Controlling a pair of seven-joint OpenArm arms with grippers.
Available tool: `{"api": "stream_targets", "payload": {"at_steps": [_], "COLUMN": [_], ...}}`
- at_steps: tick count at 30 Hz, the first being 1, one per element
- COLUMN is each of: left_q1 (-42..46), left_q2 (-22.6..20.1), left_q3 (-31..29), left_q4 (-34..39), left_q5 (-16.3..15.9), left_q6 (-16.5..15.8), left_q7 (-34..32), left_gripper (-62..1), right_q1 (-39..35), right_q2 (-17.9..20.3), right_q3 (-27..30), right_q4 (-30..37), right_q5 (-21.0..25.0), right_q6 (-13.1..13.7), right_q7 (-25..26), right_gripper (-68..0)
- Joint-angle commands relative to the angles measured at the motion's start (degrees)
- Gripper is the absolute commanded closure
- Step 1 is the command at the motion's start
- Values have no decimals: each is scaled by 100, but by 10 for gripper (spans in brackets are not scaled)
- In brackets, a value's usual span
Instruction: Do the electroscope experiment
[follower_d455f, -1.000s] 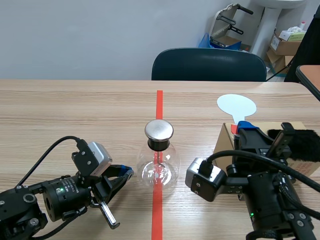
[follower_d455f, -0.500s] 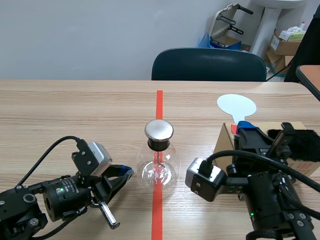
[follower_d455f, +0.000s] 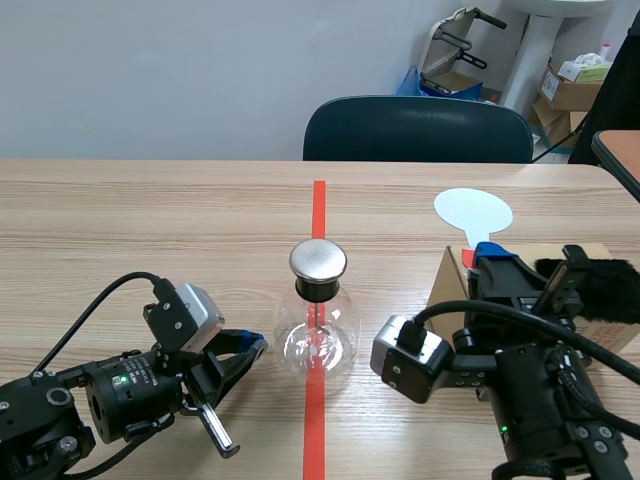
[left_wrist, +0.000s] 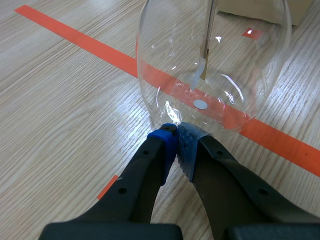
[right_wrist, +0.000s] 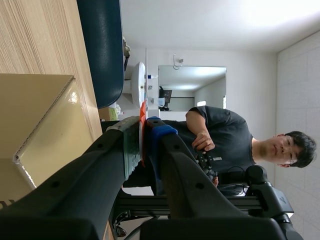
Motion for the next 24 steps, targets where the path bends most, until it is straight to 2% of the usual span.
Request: {"api": "stream_targets", "payload": {"at_steps": [1, 21, 23, 24], "left_q1": [-15, -13, -13, -13], "left_q2": [13, 11, 11, 11], "left_q3": [-11, -11, -11, -11], "left_q4": [83, 83, 83, 83], "left_q5": [-35, -35, -33, -33], "left_q6": [-11, -11, -11, -11], "left_q7": [-81, -79, -81, -81], "left_gripper": [-29, -29, -29, -29], "right_q1": [96, 90, 39, -4], "right_q2": [13, 13, 15, 28], "right_q3": [44, 44, 48, 61], "right_q4": [85, 85, 87, 87], "right_q5": [-2, 2, 2, 2], "right_q6": [-59, -70, -190, -380], "right_q7": [0, 22, 114, 173], "right_gripper": [-15, -15, -15, -15]}}
